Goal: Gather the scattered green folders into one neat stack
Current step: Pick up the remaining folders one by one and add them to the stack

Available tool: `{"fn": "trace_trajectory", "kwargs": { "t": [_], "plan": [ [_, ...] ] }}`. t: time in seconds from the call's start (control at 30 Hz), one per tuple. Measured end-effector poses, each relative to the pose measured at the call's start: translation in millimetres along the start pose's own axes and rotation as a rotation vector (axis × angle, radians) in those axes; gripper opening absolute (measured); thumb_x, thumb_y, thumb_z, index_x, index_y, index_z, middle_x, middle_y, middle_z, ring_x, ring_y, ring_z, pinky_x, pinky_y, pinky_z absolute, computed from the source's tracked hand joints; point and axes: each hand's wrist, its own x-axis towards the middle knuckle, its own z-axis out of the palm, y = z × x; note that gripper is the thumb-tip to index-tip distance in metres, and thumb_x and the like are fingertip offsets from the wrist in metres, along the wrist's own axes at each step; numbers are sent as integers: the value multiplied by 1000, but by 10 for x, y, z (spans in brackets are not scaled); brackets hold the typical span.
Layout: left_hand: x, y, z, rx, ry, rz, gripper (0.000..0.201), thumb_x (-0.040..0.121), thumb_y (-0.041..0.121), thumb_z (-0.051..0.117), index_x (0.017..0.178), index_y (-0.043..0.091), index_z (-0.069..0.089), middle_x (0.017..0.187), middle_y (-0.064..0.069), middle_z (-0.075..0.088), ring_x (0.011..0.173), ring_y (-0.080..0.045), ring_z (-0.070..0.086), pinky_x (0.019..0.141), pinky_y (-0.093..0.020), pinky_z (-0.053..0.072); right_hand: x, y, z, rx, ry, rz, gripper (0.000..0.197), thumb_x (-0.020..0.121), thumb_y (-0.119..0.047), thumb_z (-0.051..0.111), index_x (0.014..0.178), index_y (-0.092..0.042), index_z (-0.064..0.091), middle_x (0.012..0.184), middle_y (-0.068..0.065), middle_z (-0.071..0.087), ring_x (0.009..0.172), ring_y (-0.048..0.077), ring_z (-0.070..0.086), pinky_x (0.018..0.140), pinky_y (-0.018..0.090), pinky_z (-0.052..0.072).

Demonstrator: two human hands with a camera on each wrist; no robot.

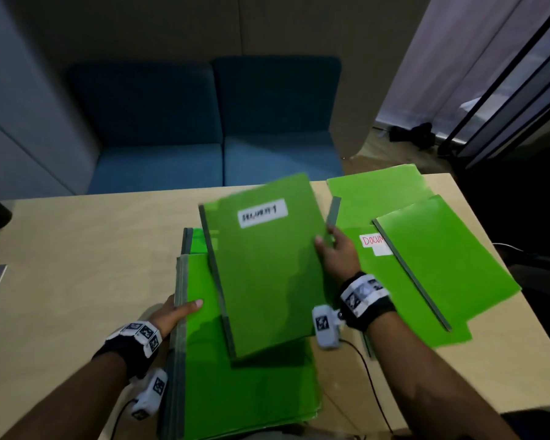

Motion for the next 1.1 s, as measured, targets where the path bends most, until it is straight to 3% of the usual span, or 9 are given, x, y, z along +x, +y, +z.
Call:
{"fn": "trace_trajectory", "kwargs": {
  "t": [0.1,0.17,0.27,0.43,0.63,0.77,0.87,0.97,1.1],
  "plan": [
    [-68,44,2,33,23,20,132,49,82,68,151,12,24,152,-14,35,138,-31,36,112,-41,28,25,382,-31,-513,-186,141,41,90,-29,62,128,-12,58,131,12,61,111,28,62,95,40,51],
    [-32,10,-25,123,27,50,161,22,101,46,150,8,22,153,-16,33,139,-32,35,111,-37,28,73,402,-108,-879,-427,188,37,88,-41,64,109,-10,68,112,9,69,90,23,64,79,29,50],
    [109,-128,-113,268,12,26,172,9,106,19,147,4,30,148,-21,38,136,-34,38,104,-32,32,209,258,-77,-1102,-585,177,78,74,-79,49,100,-9,69,107,14,68,95,25,64,82,32,50],
    [-35,79,-61,368,-2,34,146,38,103,30,143,2,28,143,-14,39,132,-30,39,94,-23,32,398,30,362,-894,-418,-84,88,87,-60,54,154,-24,10,148,17,36,128,36,48,104,46,42],
    [115,-80,-138,300,-29,50,167,14,106,26,143,0,27,133,-17,48,116,-23,45,93,-23,34,200,66,746,-1096,-531,-101,68,87,-56,56,145,-29,33,147,13,29,114,37,57,98,48,48],
    [-3,72,-42,151,-120,0,131,49,78,68,148,4,24,148,-18,39,125,-29,47,95,-32,41,218,86,788,-945,-451,-123,65,88,-61,50,143,-28,40,160,3,12,136,34,39,112,51,33],
    [64,15,-16,114,-50,-49,108,73,69,58,148,1,24,150,-19,35,136,-36,38,104,-36,35,48,138,897,-996,-519,-112,65,91,-60,43,149,-39,24,161,1,11,148,34,7,115,54,19],
    [86,-2,-39,79,-42,-53,89,84,52,62,149,6,24,151,-18,37,135,-33,40,109,-39,33,160,100,761,-927,-572,-141,61,96,-55,42,150,-29,29,160,6,20,147,30,16,117,47,19],
    [175,-59,-40,83,-19,-34,86,80,51,66,146,7,34,142,-19,48,127,-36,48,104,-40,36,608,253,-176,-702,-119,-64,56,94,-40,55,142,-15,44,153,13,35,139,30,35,114,42,29]
  ]
}}
